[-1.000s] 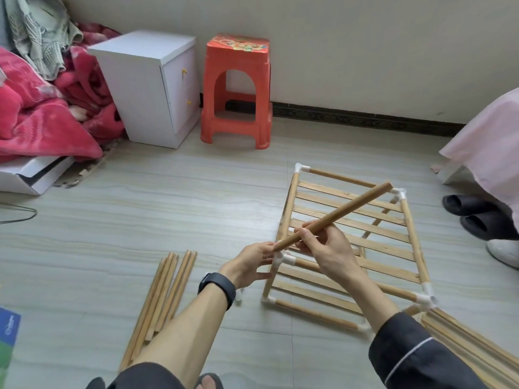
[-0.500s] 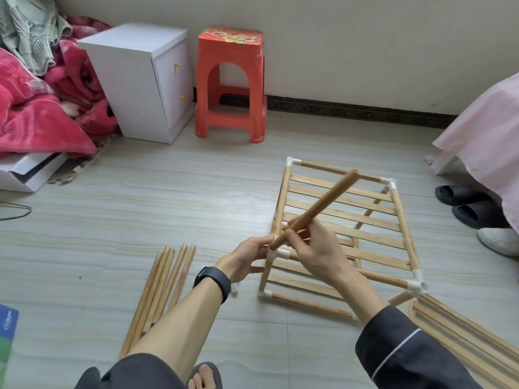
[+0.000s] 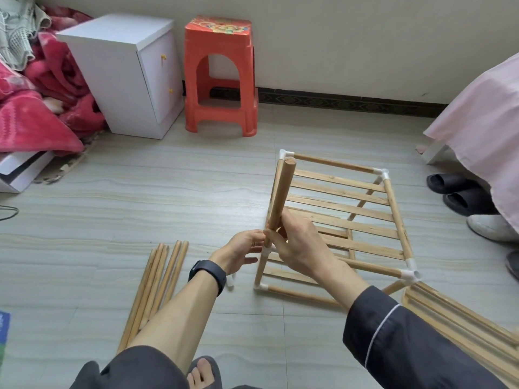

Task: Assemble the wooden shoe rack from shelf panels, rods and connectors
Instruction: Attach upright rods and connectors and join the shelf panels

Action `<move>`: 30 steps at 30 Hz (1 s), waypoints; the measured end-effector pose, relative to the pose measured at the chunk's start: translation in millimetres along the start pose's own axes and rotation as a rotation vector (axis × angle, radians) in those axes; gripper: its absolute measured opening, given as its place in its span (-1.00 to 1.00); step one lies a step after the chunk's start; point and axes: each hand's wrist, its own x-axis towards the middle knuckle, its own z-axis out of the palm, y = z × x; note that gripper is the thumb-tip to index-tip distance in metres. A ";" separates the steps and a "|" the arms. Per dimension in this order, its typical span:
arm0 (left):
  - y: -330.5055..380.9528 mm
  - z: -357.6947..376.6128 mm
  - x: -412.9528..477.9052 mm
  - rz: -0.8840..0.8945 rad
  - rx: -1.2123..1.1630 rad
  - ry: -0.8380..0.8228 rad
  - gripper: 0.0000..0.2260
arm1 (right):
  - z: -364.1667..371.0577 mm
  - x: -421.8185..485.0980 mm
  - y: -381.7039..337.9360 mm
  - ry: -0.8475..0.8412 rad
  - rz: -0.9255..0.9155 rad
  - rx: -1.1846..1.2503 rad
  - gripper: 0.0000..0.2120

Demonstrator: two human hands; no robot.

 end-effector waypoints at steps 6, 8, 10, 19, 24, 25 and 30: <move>11.6 -3.8 -8.7 0.006 0.148 0.052 -0.74 | 6.5 2.1 5.6 0.003 0.021 0.035 -0.85; 26.7 -7.0 -21.1 0.046 0.217 0.122 -0.70 | 10.4 -6.4 14.1 -0.037 0.055 0.055 -0.80; 53.2 -7.7 -38.7 0.159 0.207 0.175 -0.65 | 14.6 -20.1 29.2 -0.066 0.122 -0.057 -0.63; 154.2 68.2 -111.0 0.698 0.062 0.128 -0.49 | 30.3 -41.9 68.0 -0.202 0.286 -0.459 -0.57; 145.8 85.0 -97.1 0.798 -0.016 0.198 -0.40 | 30.1 -41.1 73.6 -0.160 0.241 -0.516 -0.65; 146.3 83.7 -94.8 0.807 -0.008 0.184 -0.41 | 29.8 -40.4 75.1 -0.162 0.230 -0.527 -0.66; 146.9 70.5 -91.9 0.831 0.002 0.148 -0.39 | 31.7 -32.6 79.3 -0.205 0.252 -0.588 -0.74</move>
